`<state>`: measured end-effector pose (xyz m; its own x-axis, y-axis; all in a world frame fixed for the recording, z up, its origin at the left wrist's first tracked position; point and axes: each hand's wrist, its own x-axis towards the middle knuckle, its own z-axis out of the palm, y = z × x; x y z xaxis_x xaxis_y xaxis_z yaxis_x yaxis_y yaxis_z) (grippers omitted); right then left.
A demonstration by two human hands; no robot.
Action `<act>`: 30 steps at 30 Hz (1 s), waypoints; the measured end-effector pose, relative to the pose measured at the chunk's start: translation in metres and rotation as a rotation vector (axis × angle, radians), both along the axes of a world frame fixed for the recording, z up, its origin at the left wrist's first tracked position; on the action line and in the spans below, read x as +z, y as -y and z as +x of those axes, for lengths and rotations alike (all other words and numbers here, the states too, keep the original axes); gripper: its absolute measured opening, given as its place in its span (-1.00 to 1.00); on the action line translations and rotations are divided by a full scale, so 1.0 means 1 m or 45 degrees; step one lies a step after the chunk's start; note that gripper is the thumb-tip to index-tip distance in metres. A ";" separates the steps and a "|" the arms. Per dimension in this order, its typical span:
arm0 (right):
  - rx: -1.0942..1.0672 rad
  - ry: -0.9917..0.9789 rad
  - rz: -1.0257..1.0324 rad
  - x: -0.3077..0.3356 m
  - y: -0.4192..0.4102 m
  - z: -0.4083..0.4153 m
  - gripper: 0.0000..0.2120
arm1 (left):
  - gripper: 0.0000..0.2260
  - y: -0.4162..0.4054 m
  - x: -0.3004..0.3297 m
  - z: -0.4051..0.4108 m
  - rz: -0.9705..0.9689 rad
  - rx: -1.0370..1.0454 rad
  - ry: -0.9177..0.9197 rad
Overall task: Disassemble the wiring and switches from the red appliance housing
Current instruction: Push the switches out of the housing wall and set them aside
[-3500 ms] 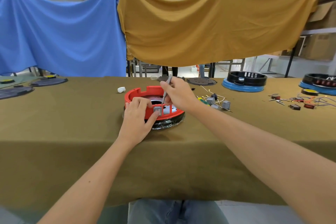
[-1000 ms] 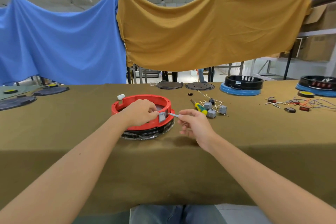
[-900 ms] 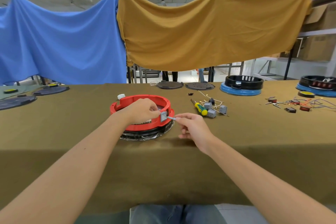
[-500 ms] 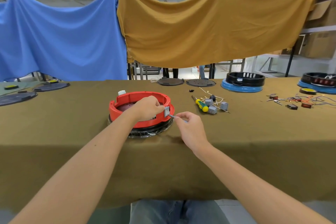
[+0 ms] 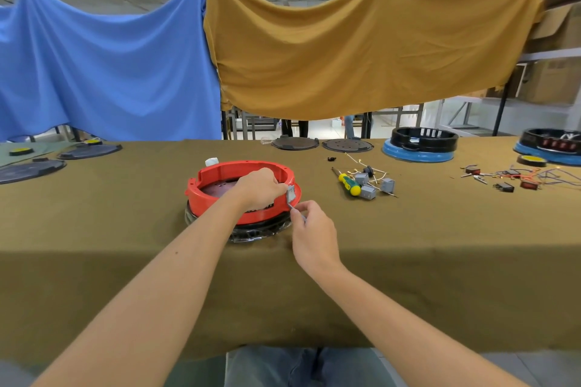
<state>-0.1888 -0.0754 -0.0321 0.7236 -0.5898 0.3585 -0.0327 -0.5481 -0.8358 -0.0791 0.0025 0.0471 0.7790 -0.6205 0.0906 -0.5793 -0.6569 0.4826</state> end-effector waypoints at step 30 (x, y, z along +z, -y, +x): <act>-0.208 -0.026 0.712 0.017 -0.052 0.025 -0.88 | -0.56 0.001 0.001 -0.003 0.048 0.030 0.020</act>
<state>-0.1639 -0.0236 -0.0149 0.6108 -0.7900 -0.0527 -0.0991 -0.0103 -0.9950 -0.0821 0.0014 0.0480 0.7919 -0.6054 0.0799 -0.5710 -0.6877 0.4484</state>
